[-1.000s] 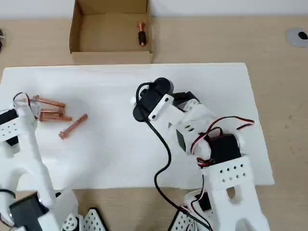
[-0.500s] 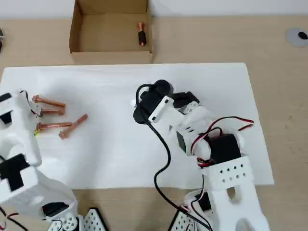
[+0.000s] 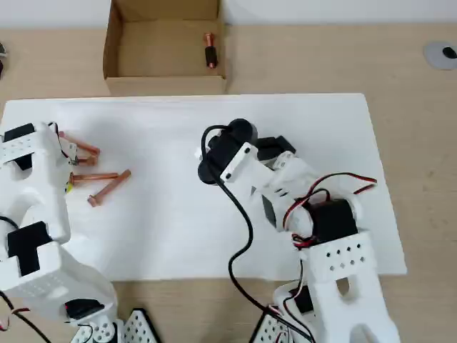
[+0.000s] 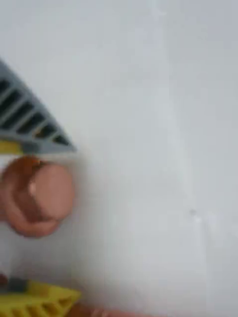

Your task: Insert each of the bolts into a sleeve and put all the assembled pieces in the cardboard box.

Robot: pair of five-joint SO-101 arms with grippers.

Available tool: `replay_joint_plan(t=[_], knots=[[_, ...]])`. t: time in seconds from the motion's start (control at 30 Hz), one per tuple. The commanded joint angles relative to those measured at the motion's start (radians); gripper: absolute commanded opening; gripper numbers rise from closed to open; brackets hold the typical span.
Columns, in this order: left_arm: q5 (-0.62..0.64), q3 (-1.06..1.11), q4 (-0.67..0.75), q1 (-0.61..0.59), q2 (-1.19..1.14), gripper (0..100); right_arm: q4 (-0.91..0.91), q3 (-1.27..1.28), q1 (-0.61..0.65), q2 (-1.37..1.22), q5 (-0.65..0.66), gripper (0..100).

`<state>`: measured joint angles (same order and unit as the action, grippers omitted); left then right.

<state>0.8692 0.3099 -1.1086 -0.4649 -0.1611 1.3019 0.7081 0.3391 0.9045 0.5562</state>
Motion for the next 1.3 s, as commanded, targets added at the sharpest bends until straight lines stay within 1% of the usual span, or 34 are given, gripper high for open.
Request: replay_joint_plan(t=[0.0, 0.17, 0.3, 0.53, 0.7, 0.83, 0.9, 1.13, 1.27], knots=[[0.011, -0.044, -0.012, 0.012, 0.007, 19, 0.003, -0.005, -0.016, 0.012, 0.002, 1.2], [0.012, -0.092, -0.078, 0.009, 0.036, 19, 0.003, -0.008, -0.016, -0.062, 0.002, 1.2], [0.035, -0.092, -0.087, 0.012, 0.085, 20, 0.003, -0.059, -0.016, -0.127, -0.023, 1.2], [0.106, -0.064, -0.087, 0.015, 0.108, 30, 0.006, -0.15, -0.016, -0.214, -0.034, 1.2], [0.107, -0.06, -0.087, 0.032, 0.104, 30, 0.014, -0.189, -0.016, -0.239, -0.034, 1.2], [0.164, -0.038, -0.08, 0.06, 0.102, 31, 0.018, -0.206, -0.015, -0.239, -0.034, 1.2], [0.169, -0.038, -0.08, 0.075, 0.102, 31, 0.021, -0.206, -0.015, -0.239, -0.034, 1.2], [0.17, -0.029, -0.077, 0.057, 0.084, 30, 0.038, -0.208, -0.015, -0.239, -0.034, 1.2], [0.17, -0.011, -0.02, 0.046, 0.015, 30, 0.04, -0.223, -0.016, -0.239, -0.034, 1.2]])
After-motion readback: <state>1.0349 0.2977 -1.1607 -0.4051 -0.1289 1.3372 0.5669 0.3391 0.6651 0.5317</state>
